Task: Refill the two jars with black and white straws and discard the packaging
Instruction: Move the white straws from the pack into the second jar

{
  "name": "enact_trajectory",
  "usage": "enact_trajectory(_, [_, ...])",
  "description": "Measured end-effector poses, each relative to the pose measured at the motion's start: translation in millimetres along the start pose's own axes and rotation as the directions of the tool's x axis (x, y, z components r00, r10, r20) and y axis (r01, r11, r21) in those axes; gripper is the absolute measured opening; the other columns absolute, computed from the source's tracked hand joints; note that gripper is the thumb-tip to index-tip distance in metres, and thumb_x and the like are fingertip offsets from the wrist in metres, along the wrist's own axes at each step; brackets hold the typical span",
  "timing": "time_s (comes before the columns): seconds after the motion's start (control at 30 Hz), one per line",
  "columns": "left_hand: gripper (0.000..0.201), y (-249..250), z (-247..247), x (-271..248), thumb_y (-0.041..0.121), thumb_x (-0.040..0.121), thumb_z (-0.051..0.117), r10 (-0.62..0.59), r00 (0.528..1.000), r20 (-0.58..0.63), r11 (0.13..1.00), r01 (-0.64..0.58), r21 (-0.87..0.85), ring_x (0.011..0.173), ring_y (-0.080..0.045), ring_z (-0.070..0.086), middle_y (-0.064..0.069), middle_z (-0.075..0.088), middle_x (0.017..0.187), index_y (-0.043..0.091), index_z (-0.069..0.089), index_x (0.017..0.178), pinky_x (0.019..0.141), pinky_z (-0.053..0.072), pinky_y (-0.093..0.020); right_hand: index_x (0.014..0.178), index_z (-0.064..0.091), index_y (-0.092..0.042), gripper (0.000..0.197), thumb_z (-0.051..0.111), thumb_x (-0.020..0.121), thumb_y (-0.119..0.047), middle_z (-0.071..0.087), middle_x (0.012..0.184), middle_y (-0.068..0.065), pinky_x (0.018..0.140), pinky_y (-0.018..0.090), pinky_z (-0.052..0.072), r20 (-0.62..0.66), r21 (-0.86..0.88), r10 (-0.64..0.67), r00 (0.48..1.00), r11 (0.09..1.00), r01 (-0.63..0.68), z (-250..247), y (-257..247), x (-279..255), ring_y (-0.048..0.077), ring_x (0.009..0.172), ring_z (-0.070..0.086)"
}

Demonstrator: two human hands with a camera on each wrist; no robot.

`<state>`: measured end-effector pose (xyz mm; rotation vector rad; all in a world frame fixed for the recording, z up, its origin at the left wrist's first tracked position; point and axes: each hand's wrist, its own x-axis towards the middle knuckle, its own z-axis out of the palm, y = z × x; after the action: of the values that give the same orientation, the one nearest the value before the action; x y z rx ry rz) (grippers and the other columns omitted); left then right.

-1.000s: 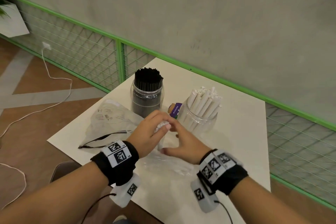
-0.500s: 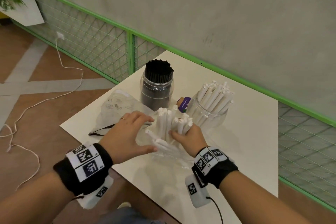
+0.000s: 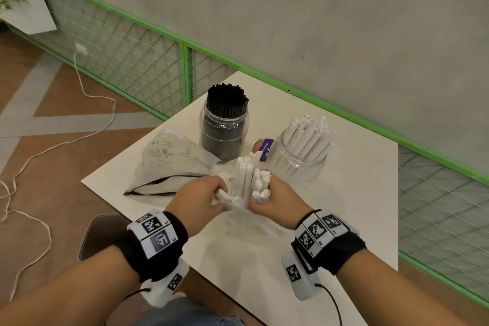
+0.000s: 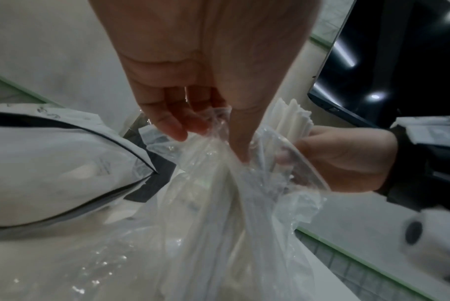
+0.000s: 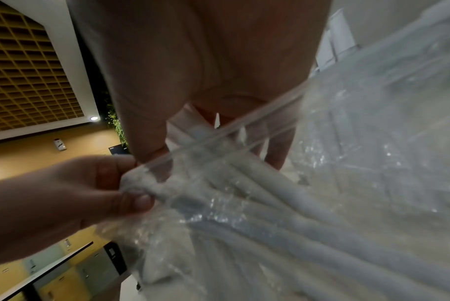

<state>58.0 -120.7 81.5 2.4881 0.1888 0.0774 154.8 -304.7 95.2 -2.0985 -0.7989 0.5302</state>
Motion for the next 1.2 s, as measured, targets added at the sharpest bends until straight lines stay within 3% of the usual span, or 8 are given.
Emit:
enact_trajectory(0.13, [0.025, 10.9, 4.7, -0.6, 0.017, 0.077, 0.071, 0.025, 0.997, -0.070, 0.987, -0.035, -0.155, 0.067, -0.005, 0.051, 0.015, 0.057, 0.073, 0.033, 0.055, 0.086, 0.062, 0.037, -0.020, 0.109, 0.055, -0.026, 0.051, 0.074, 0.068, -0.048, 0.063, 0.106, -0.011, 0.086, 0.028, 0.051, -0.062, 0.036, -0.005, 0.998, 0.999, 0.007, 12.0, 2.8, -2.7, 0.007, 0.098, 0.062])
enact_trajectory(0.27, [0.039, 20.0, 10.0, -3.1, 0.003, 0.078, 0.061, 0.070, 0.996, -0.054, 0.957, -0.082, -0.278, 0.074, -0.009, 0.057, 0.020, 0.067, 0.085, 0.034, 0.053, 0.101, 0.074, 0.048, -0.023, 0.097, 0.053, -0.029, 0.039, 0.080, 0.068, -0.029, 0.058, 0.086, -0.014, 0.075, 0.025, 0.048, -0.157, 0.057, 0.010, 0.988, 0.998, -0.001, 14.4, 7.3, -6.3, 0.004, 0.080, 0.058])
enact_trajectory(0.37, [0.039, 23.0, 11.1, -4.3, 0.002, 0.081, 0.058, 0.143, 0.988, -0.061, 0.942, -0.155, -0.298, 0.083, -0.009, 0.059, 0.021, 0.067, 0.093, 0.034, 0.055, 0.102, 0.082, 0.048, -0.027, 0.080, 0.049, -0.037, 0.031, 0.076, 0.068, -0.029, 0.054, 0.072, -0.016, 0.067, 0.021, 0.044, -0.225, 0.061, 0.012, 0.974, 0.998, 0.002, 16.9, 11.6, -10.3, 0.001, 0.069, 0.053])
enact_trajectory(0.53, [0.030, 20.1, 6.9, -6.5, 0.016, 0.077, 0.059, 0.072, 0.997, -0.038, 0.948, -0.080, -0.309, 0.084, -0.007, 0.056, 0.013, 0.061, 0.087, 0.032, 0.052, 0.101, 0.082, 0.049, -0.030, 0.085, 0.061, -0.012, 0.012, 0.071, 0.078, -0.011, 0.063, 0.075, -0.001, 0.065, 0.020, 0.045, -0.303, 0.242, 0.084, 0.949, 0.970, -0.009, 6.4, 14.1, -14.9, 0.008, 0.068, 0.056])
enact_trajectory(0.77, [0.056, 26.2, -4.6, 3.9, 0.050, 0.076, 0.069, -0.024, 1.000, 0.017, 0.972, 0.027, -0.233, 0.072, -0.005, 0.058, 0.007, 0.060, 0.078, 0.039, 0.033, 0.118, 0.065, 0.045, -0.024, 0.100, 0.070, -0.013, 0.019, 0.069, 0.084, -0.005, 0.074, 0.098, 0.000, 0.084, 0.022, 0.051, -0.341, 0.388, 0.112, 0.933, 0.921, 0.031, -22.3, 12.0, -15.5, 0.011, 0.098, 0.068])
enact_trajectory(0.93, [0.049, 25.3, -5.1, 5.0, 0.049, 0.071, 0.073, -0.020, 0.999, 0.047, 1.000, 0.020, -0.002, 0.069, -0.005, 0.052, 0.009, 0.055, 0.077, 0.025, 0.046, 0.104, 0.058, 0.040, -0.023, 0.090, 0.069, -0.011, 0.008, 0.072, 0.083, -0.009, 0.073, 0.084, -0.004, 0.073, 0.023, 0.052, -0.496, 0.444, 0.143, 0.856, 0.889, 0.109, -42.3, -3.1, -21.8, 0.011, 0.084, 0.069])
enact_trajectory(1.07, [0.043, 23.9, 0.3, 2.8, 0.044, 0.072, 0.074, 0.001, 1.000, 0.031, 1.000, -0.002, 0.029, 0.069, -0.005, 0.047, 0.009, 0.052, 0.075, 0.029, 0.041, 0.094, 0.057, 0.035, -0.023, 0.109, 0.064, -0.015, 0.030, 0.072, 0.082, -0.007, 0.073, 0.102, 0.000, 0.083, 0.027, 0.055, -0.588, 0.485, 0.173, 0.790, 0.857, 0.174, -43.7, -5.6, -31.1, 0.013, 0.097, 0.068])
enact_trajectory(1.2, [0.044, 23.1, 2.6, 1.1, 0.043, 0.073, 0.073, 0.018, 0.999, 0.027, 0.999, -0.019, 0.038, 0.068, -0.004, 0.046, 0.010, 0.050, 0.074, 0.032, 0.036, 0.092, 0.056, 0.032, -0.021, 0.107, 0.065, -0.014, 0.028, 0.071, 0.082, -0.004, 0.074, 0.100, 0.002, 0.086, 0.030, 0.054, -0.574, 0.536, 0.232, 0.785, 0.832, 0.145, -28.9, 7.3, -41.5, 0.014, 0.097, 0.069])
